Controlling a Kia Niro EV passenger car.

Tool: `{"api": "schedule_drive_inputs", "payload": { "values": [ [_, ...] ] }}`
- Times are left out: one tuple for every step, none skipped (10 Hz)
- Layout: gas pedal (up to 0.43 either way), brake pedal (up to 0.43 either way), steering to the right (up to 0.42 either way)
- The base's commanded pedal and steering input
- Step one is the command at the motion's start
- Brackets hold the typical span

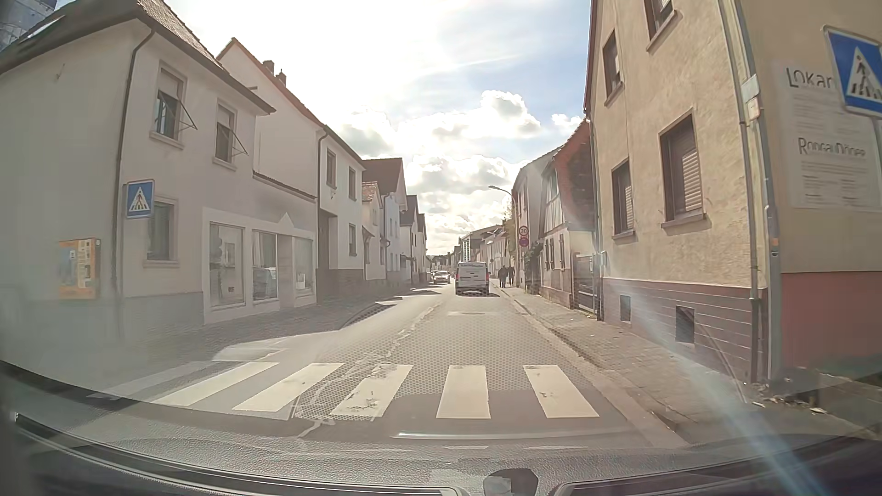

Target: Follow the waypoints while adhering to traffic rules and regulations

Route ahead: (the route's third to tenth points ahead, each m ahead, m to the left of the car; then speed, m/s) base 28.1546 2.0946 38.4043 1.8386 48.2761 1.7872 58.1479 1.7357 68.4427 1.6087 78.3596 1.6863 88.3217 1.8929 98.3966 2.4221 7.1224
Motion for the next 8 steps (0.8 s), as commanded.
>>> {"api": "schedule_drive_inputs", "payload": {
  "values": [
    [0.118,0.000,0.001],
    [0.118,0.000,0.001],
    [0.118,0.000,0.001],
    [0.118,0.000,0.001],
    [0.118,0.000,0.001],
    [0.118,0.000,0.001],
    [0.118,0.000,0.001],
    [0.118,0.000,0.001]
  ]
}}
